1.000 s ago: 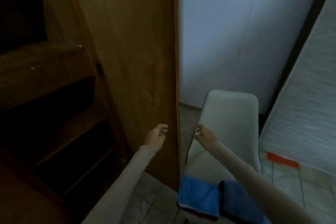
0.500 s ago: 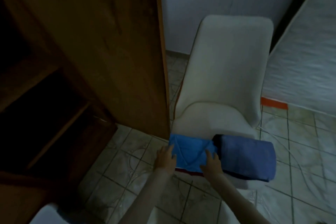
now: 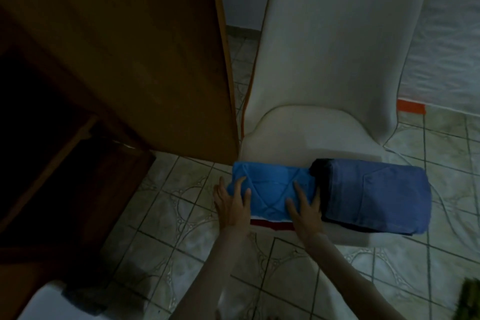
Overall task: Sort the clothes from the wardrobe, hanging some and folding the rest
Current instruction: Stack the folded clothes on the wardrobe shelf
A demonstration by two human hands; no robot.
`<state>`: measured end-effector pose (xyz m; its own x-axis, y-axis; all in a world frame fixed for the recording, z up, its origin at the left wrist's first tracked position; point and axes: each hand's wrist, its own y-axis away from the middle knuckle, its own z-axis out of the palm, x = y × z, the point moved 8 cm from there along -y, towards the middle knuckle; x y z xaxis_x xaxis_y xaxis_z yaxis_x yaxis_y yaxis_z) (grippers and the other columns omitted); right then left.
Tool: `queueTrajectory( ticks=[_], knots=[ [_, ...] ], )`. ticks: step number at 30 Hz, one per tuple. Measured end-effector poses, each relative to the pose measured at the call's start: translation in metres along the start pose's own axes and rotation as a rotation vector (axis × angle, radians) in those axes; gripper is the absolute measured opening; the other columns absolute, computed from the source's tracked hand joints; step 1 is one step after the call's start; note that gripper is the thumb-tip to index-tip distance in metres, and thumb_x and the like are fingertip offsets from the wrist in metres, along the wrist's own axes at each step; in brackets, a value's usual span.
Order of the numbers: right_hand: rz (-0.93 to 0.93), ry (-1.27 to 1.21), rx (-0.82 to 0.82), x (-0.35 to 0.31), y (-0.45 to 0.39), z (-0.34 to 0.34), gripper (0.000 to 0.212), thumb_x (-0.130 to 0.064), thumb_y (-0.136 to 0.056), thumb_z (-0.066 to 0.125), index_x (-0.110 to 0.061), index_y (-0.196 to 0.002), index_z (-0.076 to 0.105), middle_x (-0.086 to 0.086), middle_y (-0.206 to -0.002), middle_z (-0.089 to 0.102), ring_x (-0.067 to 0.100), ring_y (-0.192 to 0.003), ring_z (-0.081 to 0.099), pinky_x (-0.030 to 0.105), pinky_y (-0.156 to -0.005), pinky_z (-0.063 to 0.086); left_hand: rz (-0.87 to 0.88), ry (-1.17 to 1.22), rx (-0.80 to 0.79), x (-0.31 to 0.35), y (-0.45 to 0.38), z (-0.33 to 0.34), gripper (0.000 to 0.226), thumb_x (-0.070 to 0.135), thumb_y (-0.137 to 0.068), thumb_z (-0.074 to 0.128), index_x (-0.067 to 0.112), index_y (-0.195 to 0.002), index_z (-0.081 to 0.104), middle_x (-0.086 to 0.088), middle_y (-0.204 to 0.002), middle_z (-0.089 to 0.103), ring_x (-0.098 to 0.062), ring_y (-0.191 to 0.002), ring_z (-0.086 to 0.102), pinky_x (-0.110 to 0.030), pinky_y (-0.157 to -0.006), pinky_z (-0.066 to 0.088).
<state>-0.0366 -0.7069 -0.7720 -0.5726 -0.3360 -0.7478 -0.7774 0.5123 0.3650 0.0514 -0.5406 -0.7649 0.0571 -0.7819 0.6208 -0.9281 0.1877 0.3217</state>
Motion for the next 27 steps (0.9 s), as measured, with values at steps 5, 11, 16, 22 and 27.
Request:
queueTrajectory(
  ticks=[5, 11, 16, 22, 27],
  knots=[
    [-0.038, -0.06, -0.07, 0.006, -0.009, 0.005, 0.057, -0.039, -0.091, 0.046, -0.037, -0.142, 0.02, 0.01, -0.157, 0.002, 0.026, -0.145, 0.006, 0.036, -0.118, 0.012, -0.052, 0.328, -0.119, -0.012, 0.0, 0.013, 0.031, 0.046, -0.096, 0.034, 0.055, -0.126, 0.031, -0.01, -0.153, 0.013, -0.03, -0.138, 0.022, -0.049, -0.11, 0.031],
    [0.012, -0.093, -0.054, 0.009, -0.013, 0.008, 0.055, -0.035, -0.095, 0.046, -0.038, -0.143, 0.019, 0.009, -0.157, 0.0, 0.024, -0.144, 0.005, 0.033, -0.116, 0.009, -0.036, 0.428, -0.238, -0.017, -0.013, 0.027, 0.029, 0.058, -0.091, 0.034, 0.063, -0.117, 0.022, -0.005, -0.151, 0.023, -0.026, -0.132, 0.035, -0.048, -0.107, 0.037],
    [0.062, -0.054, -0.067, 0.009, -0.017, 0.008, 0.083, -0.075, -0.071, 0.035, -0.039, -0.144, 0.018, 0.01, -0.156, -0.001, 0.027, -0.144, 0.007, 0.033, -0.115, 0.011, -0.096, 0.442, -0.3, -0.021, -0.023, 0.032, 0.031, 0.059, -0.091, 0.034, 0.053, -0.12, 0.023, -0.009, -0.144, 0.031, -0.029, -0.121, 0.044, -0.046, -0.1, 0.042],
    [0.034, -0.18, -0.022, 0.013, -0.022, 0.014, 0.059, -0.042, -0.091, 0.049, -0.042, -0.143, 0.019, 0.003, -0.157, 0.0, 0.024, -0.144, 0.005, 0.036, -0.118, 0.009, -0.058, 0.417, -0.349, -0.02, -0.026, 0.032, 0.042, 0.07, -0.084, 0.036, 0.052, -0.12, 0.023, -0.008, -0.137, 0.036, -0.029, -0.113, 0.048, -0.046, -0.095, 0.045],
    [0.049, -0.245, 0.002, 0.013, -0.02, 0.017, 0.067, -0.057, -0.075, 0.051, -0.052, -0.135, 0.021, 0.004, -0.157, 0.002, 0.025, -0.144, 0.009, 0.042, -0.118, 0.015, -0.053, 0.44, -0.365, -0.025, -0.026, 0.029, 0.063, 0.08, -0.066, 0.04, 0.051, -0.121, 0.025, 0.004, -0.122, 0.037, -0.026, -0.11, 0.051, -0.047, -0.095, 0.046]
  ],
)
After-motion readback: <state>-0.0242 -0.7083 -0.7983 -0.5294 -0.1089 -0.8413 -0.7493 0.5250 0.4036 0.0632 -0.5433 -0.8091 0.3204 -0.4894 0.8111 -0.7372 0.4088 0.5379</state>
